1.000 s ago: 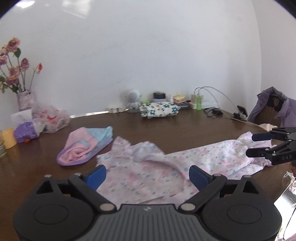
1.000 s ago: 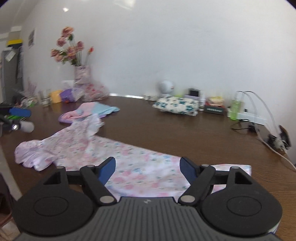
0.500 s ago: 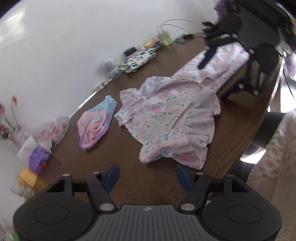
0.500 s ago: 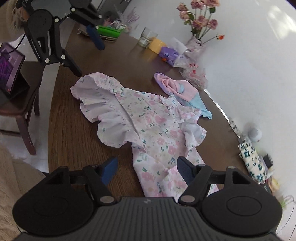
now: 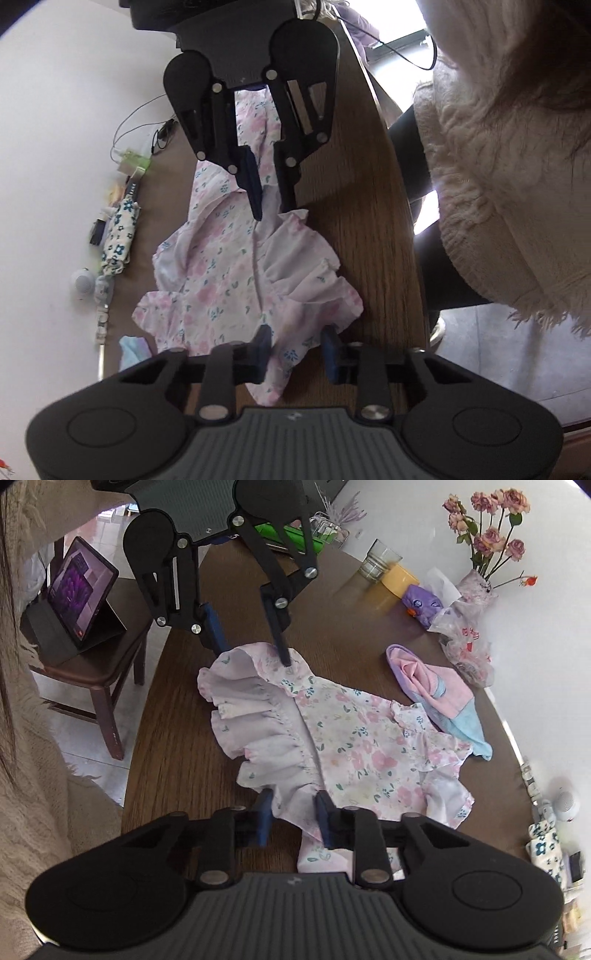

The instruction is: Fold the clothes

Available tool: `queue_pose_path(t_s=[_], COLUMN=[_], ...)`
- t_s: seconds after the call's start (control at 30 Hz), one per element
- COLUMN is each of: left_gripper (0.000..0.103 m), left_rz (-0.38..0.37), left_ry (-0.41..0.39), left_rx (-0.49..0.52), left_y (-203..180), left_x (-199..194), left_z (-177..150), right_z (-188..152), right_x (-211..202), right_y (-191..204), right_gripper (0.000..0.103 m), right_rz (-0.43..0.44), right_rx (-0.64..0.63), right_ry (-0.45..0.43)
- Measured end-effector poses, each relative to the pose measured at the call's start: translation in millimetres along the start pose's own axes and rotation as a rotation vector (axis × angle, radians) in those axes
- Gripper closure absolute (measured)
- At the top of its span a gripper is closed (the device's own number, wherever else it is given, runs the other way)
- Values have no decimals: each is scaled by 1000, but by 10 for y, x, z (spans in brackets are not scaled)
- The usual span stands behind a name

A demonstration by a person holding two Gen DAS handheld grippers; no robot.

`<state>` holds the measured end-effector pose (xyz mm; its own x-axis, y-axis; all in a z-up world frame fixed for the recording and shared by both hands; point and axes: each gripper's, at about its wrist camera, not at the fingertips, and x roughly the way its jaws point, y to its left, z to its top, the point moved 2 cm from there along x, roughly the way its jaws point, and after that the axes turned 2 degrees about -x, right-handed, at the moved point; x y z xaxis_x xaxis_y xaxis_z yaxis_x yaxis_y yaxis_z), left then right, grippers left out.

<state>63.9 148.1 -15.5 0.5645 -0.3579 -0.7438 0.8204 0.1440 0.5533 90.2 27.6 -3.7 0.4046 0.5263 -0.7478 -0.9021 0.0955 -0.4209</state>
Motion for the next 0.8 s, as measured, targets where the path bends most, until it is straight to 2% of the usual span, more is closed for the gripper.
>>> queue_pose_path(t_s=[0.03, 0.07, 0.13, 0.2, 0.33, 0.4, 0.43, 0.47, 0.5, 0.6, 0.67, 0.7, 0.73, 0.8], left_gripper=[98, 98, 98, 98, 96, 96, 96, 96, 96, 87, 79, 72, 69, 69], left_rz=[-27, -57, -72, -67, -54, -47, -44, -44, -48, -30, 33, 79, 126, 181], left_ry=[-12, -34, -59, -68, -85, -94, -98, -96, -86, -66, -74, -81, -92, -121], left_rx=[9, -32, -233, -435, -839, -1040, -1141, -1193, -1189, -1170, -1156, -1147, -1131, -1081], left_y=[15, 78, 314, 552, 1027, 1265, 1384, 1431, 1395, 1309, 1290, 1288, 1288, 1274], left_x=[-1, -17, 17, 86, 225, 294, 329, 362, 381, 354, 248, 181, 118, 31], left_z=[3, 14, -96, -263, -597, -766, -851, -897, -895, -854, -833, -823, -789, -660], right_z=[-9, -20, -58, -127, -428, -575, -618, -646, -663, -662, -627, -610, -583, -494], right_x=[-6, -22, -61, -63, 100, 226, 269, 304, 315, 231, 74, -4, -78, -183], right_y=[-41, -95, -289, -577, -1143, -1276, -1290, -1285, -1277, -1232, -1194, -1175, -1146, -1059], right_gripper=[95, 96, 97, 97, 97, 96, 96, 95, 93, 84, 83, 83, 83, 83], right_rz=[27, 54, 117, 176, 219, 212, 203, 200, 195, 162, 104, 74, 50, 25], right_rx=[34, 80, 229, 431, 847, 967, 987, 992, 992, 969, 938, 922, 902, 848], right_ry=[-14, -35, -90, -143, -158, -128, -119, -114, -115, -147, -195, -219, -241, -276])
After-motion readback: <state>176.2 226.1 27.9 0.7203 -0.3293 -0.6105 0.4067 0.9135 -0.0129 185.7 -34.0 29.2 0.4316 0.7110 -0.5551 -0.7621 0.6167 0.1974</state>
